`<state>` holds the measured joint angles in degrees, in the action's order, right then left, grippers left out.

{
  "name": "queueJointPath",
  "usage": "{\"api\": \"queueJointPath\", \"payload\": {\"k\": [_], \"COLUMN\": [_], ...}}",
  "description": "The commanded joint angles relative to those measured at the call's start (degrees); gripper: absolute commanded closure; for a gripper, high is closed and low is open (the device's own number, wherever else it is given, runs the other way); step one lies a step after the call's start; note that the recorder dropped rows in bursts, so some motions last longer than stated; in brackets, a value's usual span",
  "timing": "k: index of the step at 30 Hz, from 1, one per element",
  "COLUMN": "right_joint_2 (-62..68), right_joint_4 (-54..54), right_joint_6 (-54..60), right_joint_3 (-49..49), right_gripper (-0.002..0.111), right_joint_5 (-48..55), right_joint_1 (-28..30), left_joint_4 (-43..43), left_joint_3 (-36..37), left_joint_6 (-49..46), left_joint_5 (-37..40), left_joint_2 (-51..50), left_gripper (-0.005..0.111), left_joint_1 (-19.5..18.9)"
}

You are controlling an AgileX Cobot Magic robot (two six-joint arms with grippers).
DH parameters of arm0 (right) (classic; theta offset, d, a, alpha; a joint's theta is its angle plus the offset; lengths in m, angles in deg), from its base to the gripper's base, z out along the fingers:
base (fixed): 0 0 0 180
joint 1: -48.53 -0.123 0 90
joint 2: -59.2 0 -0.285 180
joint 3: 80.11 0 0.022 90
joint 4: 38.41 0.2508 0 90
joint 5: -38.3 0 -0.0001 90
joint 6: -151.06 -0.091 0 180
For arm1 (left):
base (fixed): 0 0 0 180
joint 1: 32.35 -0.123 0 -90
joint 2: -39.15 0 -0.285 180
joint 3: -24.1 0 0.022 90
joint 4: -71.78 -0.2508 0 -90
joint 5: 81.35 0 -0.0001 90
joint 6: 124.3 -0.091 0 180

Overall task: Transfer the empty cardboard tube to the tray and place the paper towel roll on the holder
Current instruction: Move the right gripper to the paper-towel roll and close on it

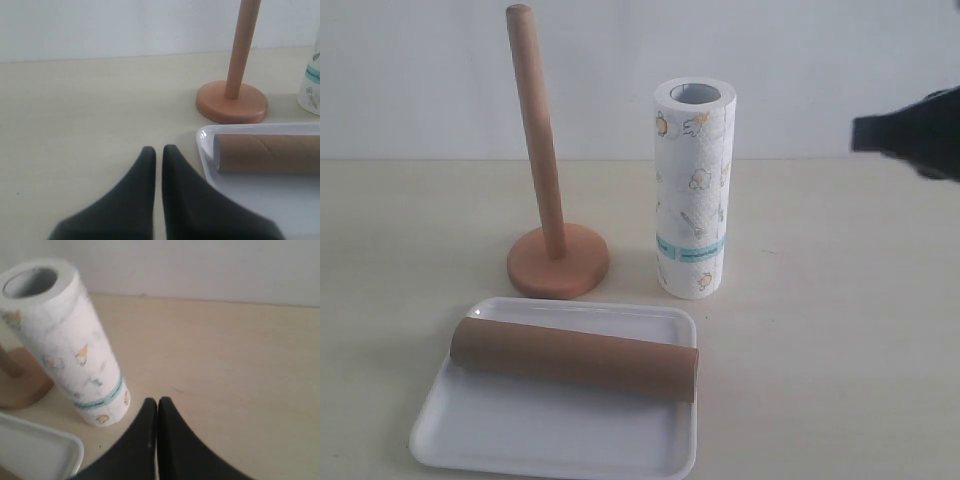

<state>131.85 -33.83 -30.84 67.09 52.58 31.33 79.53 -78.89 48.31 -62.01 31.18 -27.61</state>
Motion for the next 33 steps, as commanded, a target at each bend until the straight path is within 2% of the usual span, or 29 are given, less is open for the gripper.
{"api": "queueJointPath", "payload": {"k": [1,8,13,16,20,22,29,31,33], "right_joint_2": [7.76,17.39,20.72,21.9,24.29,26.33,32.78,33.76,34.29], "right_joint_4": [0.1,1.94,-1.19,-5.57,-5.58,-5.33,-2.74,-0.28,2.49], "right_joint_6": [6.15,3.32,-1.95,-6.72,-6.94,-6.42,-4.25,-4.15,-4.15], "right_joint_3": [0.29,0.01,-4.43,-7.96,-13.17,-14.74,-14.42,-13.99,-13.45], "right_gripper": [0.108,0.108,0.108,0.108,0.108,0.108,0.107,0.099,0.08], "right_joint_5": [-5.55,-20.85,-40.67,-50.86,-63.76,-68.17,-70.31,-70.36,-70.23], "right_joint_1": [-6.4,-9.94,-13.13,-13.27,-13.27,-13.27,-13.27,-13.27,-13.27], "left_joint_4": [0.26,0.26,0.26,0.26,0.26,0.26,0.26,0.26,0.26], "left_joint_3": [0.21,0.21,0.21,0.21,0.21,0.21,0.21,0.21,0.21], "left_joint_6": [-0.21,-0.21,-0.21,-0.21,-0.21,-0.21,-0.21,-0.21,-0.21], "left_joint_5": [-0.03,-0.03,-0.03,-0.03,-0.03,-0.03,-0.03,-0.03,-0.03], "left_joint_2": [0.18,0.18,0.18,0.18,0.18,0.18,0.18,0.18,0.18], "left_gripper": [0.103,0.103,0.103,0.103,0.103,0.103,0.103,0.103,0.103], "left_joint_1": [-0.14,-0.14,-0.14,-0.14,-0.14,-0.14,-0.14,-0.14,-0.14]}}
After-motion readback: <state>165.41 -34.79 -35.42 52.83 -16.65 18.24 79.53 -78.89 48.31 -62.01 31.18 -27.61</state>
